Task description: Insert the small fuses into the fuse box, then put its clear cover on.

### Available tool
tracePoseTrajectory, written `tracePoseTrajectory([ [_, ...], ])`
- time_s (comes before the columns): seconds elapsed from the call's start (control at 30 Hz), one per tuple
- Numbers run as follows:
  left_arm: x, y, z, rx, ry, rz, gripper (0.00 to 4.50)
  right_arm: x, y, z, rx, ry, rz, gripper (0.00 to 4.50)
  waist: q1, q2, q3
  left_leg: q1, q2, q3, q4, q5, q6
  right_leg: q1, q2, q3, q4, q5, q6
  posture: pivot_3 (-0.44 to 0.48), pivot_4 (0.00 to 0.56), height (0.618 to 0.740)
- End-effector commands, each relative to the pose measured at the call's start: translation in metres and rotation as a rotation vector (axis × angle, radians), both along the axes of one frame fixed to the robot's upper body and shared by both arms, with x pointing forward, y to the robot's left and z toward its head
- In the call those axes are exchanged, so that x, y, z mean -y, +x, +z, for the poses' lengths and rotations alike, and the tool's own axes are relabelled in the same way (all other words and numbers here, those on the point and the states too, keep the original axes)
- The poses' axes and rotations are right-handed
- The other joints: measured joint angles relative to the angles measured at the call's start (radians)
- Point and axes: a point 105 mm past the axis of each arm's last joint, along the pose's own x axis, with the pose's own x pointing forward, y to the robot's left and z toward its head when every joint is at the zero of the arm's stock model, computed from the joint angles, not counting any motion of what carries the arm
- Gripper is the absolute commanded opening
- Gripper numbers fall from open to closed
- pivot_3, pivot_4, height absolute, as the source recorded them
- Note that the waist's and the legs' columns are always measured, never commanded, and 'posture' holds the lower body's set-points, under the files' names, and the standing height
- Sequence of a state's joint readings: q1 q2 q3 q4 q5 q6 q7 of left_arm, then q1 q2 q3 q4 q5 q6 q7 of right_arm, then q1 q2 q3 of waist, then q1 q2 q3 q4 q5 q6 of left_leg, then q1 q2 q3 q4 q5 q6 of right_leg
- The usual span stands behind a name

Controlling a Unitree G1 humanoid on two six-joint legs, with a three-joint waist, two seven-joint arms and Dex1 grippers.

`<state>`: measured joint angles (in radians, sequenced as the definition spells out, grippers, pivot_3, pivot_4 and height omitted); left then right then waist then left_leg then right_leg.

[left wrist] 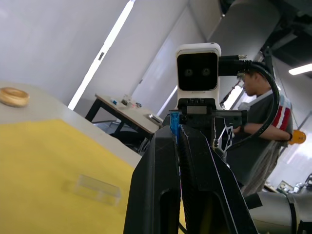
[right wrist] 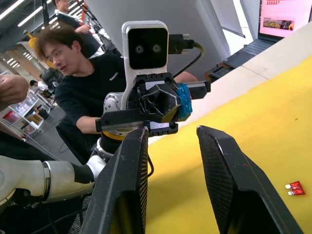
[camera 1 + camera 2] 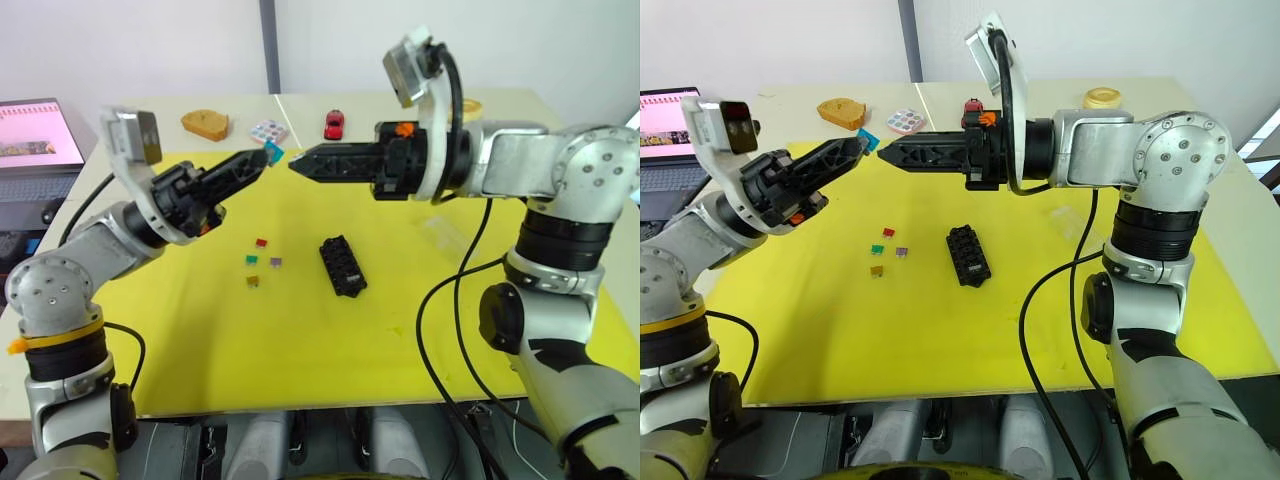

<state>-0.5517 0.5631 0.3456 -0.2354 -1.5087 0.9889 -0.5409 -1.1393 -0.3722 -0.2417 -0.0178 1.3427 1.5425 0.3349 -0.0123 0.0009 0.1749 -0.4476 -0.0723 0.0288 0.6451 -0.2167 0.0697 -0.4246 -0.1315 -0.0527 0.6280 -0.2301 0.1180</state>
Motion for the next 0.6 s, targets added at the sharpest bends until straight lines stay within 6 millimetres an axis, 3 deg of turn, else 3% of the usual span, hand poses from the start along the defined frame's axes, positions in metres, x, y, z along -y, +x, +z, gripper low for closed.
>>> tracePoseTrajectory([
  [0.03,0.0005,-0.006,0.0075,0.042,-0.018,-0.01,0.0,0.0031,-0.0042,0.0107,0.039,0.038,-0.002,1.67,0.0,0.0,0.0,0.0,0.0,0.0,0.0,0.0,0.0,0.0,0.0,0.0,0.0,0.0,0.0,0.0,0.15,0.74],
  [0.6,0.005,-0.0087,0.0089,0.048,-0.025,-0.03,0.0,0.0026,-0.0021,0.0139,0.026,0.056,-0.013,1.67,0.0,0.0,0.0,-0.001,0.0,0.0,0.0,0.0,0.001,-0.001,0.0,0.0,-0.001,-0.002,-0.003,0.0,0.15,0.74],
])
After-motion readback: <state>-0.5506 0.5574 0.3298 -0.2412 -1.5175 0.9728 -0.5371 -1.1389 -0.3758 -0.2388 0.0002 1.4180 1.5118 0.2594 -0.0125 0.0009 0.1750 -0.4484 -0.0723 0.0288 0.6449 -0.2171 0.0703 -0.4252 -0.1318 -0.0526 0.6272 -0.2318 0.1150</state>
